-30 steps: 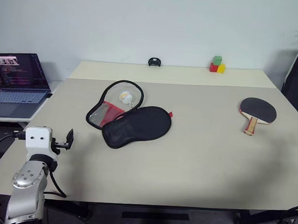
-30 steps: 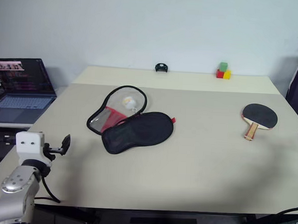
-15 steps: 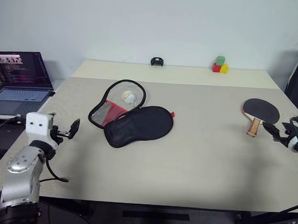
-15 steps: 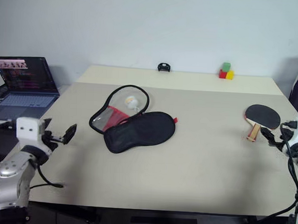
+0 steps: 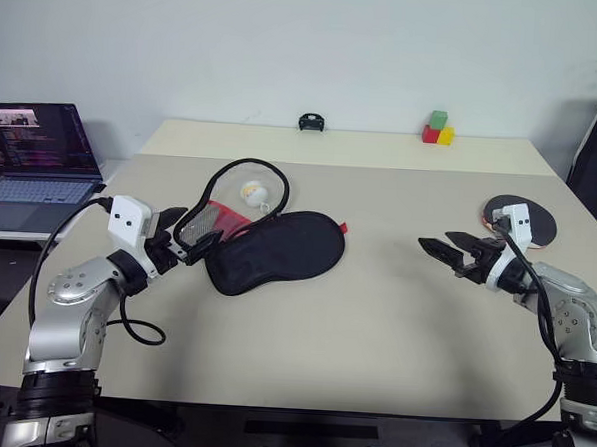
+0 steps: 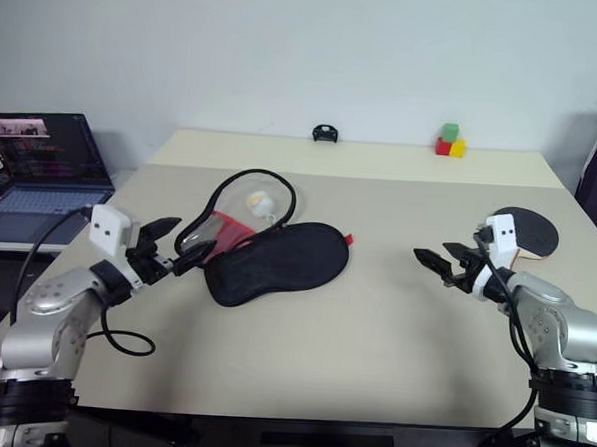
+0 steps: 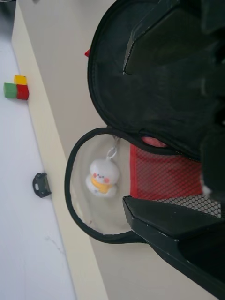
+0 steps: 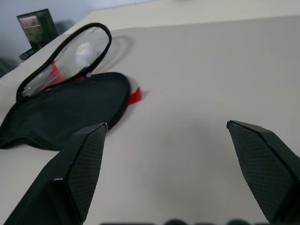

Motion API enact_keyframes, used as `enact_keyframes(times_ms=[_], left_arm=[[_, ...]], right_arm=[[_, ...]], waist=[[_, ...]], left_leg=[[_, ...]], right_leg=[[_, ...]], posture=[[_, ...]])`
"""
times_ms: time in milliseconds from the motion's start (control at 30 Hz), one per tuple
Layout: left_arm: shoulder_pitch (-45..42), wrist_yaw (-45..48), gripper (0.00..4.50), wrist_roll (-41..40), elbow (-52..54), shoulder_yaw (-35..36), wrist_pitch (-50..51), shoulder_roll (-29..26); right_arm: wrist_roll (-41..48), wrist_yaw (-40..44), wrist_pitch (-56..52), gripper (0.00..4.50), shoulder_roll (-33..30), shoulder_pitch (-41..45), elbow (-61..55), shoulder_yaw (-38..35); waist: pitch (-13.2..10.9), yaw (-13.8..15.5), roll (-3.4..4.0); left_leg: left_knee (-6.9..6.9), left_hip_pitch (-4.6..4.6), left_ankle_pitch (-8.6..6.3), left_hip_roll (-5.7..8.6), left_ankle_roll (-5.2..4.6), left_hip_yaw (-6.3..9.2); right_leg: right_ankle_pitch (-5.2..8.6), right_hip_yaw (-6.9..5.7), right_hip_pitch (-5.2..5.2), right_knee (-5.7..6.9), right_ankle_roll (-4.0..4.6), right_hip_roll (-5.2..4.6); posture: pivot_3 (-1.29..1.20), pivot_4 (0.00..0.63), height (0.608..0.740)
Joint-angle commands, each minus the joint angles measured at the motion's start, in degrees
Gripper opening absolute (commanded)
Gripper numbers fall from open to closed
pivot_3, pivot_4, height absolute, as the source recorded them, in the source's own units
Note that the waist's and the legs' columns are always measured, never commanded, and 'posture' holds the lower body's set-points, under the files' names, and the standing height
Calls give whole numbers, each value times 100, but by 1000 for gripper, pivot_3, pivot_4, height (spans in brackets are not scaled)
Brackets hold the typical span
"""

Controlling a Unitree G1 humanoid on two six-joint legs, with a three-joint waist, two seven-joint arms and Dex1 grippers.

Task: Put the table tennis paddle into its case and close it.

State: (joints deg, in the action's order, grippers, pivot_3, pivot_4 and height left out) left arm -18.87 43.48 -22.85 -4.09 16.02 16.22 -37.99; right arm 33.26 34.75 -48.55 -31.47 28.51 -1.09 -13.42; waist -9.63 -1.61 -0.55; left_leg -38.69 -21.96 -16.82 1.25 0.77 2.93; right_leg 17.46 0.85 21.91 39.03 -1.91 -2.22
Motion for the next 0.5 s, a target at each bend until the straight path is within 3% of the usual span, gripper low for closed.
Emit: enact_keyframes(times_ms=[33, 233, 500], left_arm=[[-355, 746, 4500, -252, -19, -155, 159, -330], [-517, 1527, 4500, -412, -208, -290, 445, -667], [-537, 1594, 4500, -364, -278, -155, 472, -736]], right_arm=[[-88, -304, -138, 4477, 740, 218, -420, 901], [-341, -532, -461, 4477, 1382, 764, 119, 1515], [-1151, -890, 211, 4477, 2008, 1300, 1257, 1906]], waist=[[1, -60, -3], [0, -48, 1], [0, -25, 0]], left_leg=[[1, 3, 0, -3, 0, -1], [-4, -17, 1, 4, 1, -4], [-1, -25, 2, 4, 3, -1]], right_leg=[[0, 2, 1, 3, 0, 4], [-4, 7, 30, 11, 5, 3], [-3, 4, 38, 6, 5, 2]], posture=[[0, 150, 740], [0, 150, 740], [0, 150, 740]])
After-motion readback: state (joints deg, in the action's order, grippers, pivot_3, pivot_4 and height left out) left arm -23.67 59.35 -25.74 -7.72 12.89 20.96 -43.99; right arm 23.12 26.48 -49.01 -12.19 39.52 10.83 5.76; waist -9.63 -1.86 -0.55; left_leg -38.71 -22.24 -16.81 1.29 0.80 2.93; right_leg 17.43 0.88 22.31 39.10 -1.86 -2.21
